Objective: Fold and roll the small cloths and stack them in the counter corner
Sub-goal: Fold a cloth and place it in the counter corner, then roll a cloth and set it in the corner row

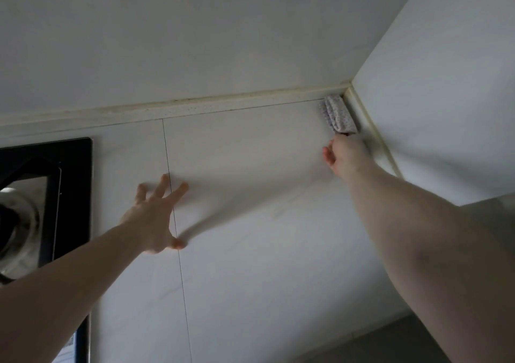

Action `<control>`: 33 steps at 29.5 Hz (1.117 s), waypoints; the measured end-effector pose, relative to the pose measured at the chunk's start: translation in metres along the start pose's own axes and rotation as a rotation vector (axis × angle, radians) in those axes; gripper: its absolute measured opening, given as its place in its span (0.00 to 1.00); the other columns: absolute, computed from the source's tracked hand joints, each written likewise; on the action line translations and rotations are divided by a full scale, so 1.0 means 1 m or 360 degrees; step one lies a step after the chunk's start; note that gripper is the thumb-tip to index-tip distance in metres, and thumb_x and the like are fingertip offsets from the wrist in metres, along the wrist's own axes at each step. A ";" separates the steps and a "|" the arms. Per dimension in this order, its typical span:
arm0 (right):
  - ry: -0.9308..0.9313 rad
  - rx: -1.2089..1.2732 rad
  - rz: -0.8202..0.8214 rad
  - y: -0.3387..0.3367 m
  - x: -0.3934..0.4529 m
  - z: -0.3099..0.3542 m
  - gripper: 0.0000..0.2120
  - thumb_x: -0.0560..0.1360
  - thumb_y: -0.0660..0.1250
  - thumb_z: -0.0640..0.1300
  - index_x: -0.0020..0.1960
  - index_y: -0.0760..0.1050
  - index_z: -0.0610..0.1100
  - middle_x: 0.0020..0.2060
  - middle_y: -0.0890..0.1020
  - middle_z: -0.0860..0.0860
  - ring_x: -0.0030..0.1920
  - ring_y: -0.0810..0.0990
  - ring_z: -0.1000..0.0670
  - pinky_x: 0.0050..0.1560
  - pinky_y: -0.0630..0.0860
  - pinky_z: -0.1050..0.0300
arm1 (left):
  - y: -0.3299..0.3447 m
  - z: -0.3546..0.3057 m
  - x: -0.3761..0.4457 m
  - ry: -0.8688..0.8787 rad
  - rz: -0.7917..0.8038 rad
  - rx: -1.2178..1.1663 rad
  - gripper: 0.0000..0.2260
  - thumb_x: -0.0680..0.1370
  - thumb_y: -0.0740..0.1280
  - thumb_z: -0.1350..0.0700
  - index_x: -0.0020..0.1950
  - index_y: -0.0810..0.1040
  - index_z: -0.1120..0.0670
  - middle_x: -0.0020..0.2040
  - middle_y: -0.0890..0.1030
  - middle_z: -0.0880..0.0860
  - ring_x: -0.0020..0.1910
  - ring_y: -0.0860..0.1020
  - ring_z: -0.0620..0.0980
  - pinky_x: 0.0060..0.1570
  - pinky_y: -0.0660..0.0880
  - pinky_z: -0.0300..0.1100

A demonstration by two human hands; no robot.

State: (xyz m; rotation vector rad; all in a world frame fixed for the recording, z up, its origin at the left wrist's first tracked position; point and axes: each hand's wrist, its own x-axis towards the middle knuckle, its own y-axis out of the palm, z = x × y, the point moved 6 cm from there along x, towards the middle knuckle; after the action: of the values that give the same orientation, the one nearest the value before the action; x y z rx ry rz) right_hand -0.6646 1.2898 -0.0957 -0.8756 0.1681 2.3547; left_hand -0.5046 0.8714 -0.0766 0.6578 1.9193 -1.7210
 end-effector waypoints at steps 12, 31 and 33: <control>-0.0938 -0.1839 0.0226 -0.013 -0.153 -0.107 0.28 0.74 0.71 0.47 0.73 0.71 0.47 0.71 0.71 0.43 0.72 0.68 0.42 0.74 0.61 0.53 | 0.041 -0.010 -0.071 0.0098 -0.0139 0.0018 0.36 0.84 0.61 0.50 0.83 0.39 0.42 0.82 0.34 0.45 0.82 0.40 0.54 0.74 0.67 0.54; -0.1119 -0.2037 0.1316 0.054 -0.543 -0.314 0.29 0.78 0.66 0.43 0.78 0.64 0.46 0.77 0.63 0.48 0.78 0.63 0.49 0.76 0.59 0.58 | 0.148 0.181 -0.431 -0.0174 -0.0518 -0.0765 0.23 0.83 0.63 0.53 0.79 0.64 0.44 0.82 0.56 0.45 0.81 0.54 0.49 0.78 0.58 0.46; -0.1203 -0.1974 0.1449 0.070 -0.596 -0.323 0.29 0.79 0.67 0.43 0.78 0.64 0.48 0.78 0.63 0.50 0.78 0.63 0.50 0.75 0.60 0.58 | 0.157 0.220 -0.472 -0.0283 -0.0634 -0.0838 0.23 0.83 0.64 0.53 0.78 0.66 0.44 0.82 0.58 0.45 0.80 0.56 0.48 0.77 0.59 0.45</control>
State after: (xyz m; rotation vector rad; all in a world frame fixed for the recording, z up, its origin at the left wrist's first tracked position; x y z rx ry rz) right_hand -0.1746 0.8305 0.0225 -0.2483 -1.6546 3.3953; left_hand -0.0333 0.6503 0.0819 -0.0746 2.3404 -1.3205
